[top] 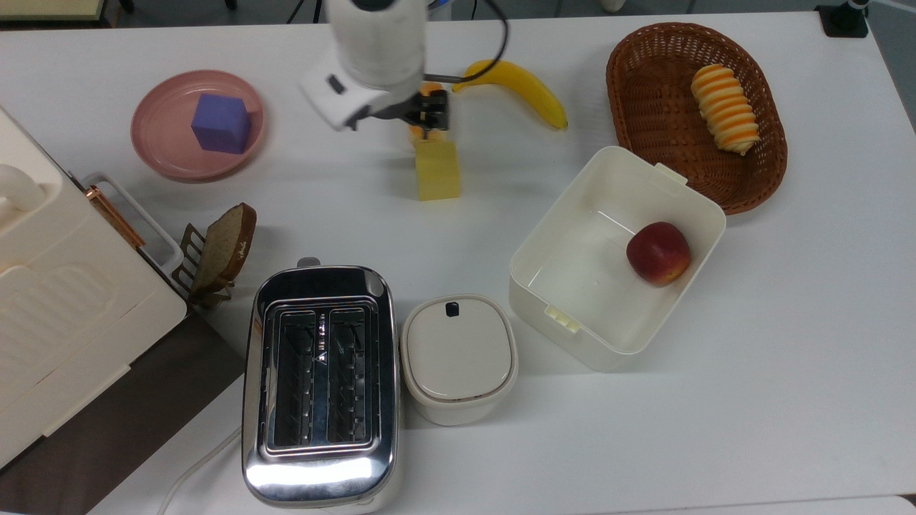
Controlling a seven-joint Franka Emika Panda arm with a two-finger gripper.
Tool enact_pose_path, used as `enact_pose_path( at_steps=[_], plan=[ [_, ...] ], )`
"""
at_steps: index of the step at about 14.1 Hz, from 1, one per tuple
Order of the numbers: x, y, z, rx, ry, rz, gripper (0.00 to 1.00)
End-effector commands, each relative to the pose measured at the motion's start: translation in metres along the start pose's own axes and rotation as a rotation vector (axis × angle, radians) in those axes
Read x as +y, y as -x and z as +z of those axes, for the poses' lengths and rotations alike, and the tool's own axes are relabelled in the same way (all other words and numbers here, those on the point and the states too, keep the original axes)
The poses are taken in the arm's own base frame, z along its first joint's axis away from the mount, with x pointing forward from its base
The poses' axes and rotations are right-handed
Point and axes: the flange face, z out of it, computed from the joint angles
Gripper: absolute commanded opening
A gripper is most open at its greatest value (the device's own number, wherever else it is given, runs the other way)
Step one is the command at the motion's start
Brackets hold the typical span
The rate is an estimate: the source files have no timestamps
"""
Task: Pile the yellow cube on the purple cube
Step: 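Close the gripper on the yellow cube and lift it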
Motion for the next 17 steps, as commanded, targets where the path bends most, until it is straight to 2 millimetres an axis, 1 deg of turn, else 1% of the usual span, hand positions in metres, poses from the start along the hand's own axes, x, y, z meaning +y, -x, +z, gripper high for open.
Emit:
enact_pose_path(
  at_steps=[1,2,4,7,10,11,12,13,14,15,16,17],
  plan=[
    [-0.039,0.006,0.016,-0.004,0.022,-0.072,1.0],
    [-0.047,0.003,0.024,-0.013,0.028,-0.08,1.0],
    [-0.053,-0.006,0.039,-0.004,0.033,-0.087,1.0],
    [-0.062,-0.019,0.067,-0.01,0.056,-0.101,1.0],
    [-0.083,-0.028,0.099,-0.024,0.093,-0.136,1.0],
    [-0.091,-0.026,0.105,-0.027,0.102,-0.139,1.0],
    [-0.095,-0.025,0.105,-0.027,0.106,-0.129,1.0],
    [-0.095,-0.023,0.105,-0.031,0.108,-0.122,0.97],
    [-0.095,-0.022,0.1,-0.029,0.108,-0.119,0.81],
    [-0.089,-0.021,0.095,-0.032,0.106,-0.118,0.59],
    [-0.079,-0.016,0.081,-0.034,0.102,-0.112,0.38],
    [-0.063,-0.012,0.064,-0.033,0.092,-0.117,0.3]
  ],
)
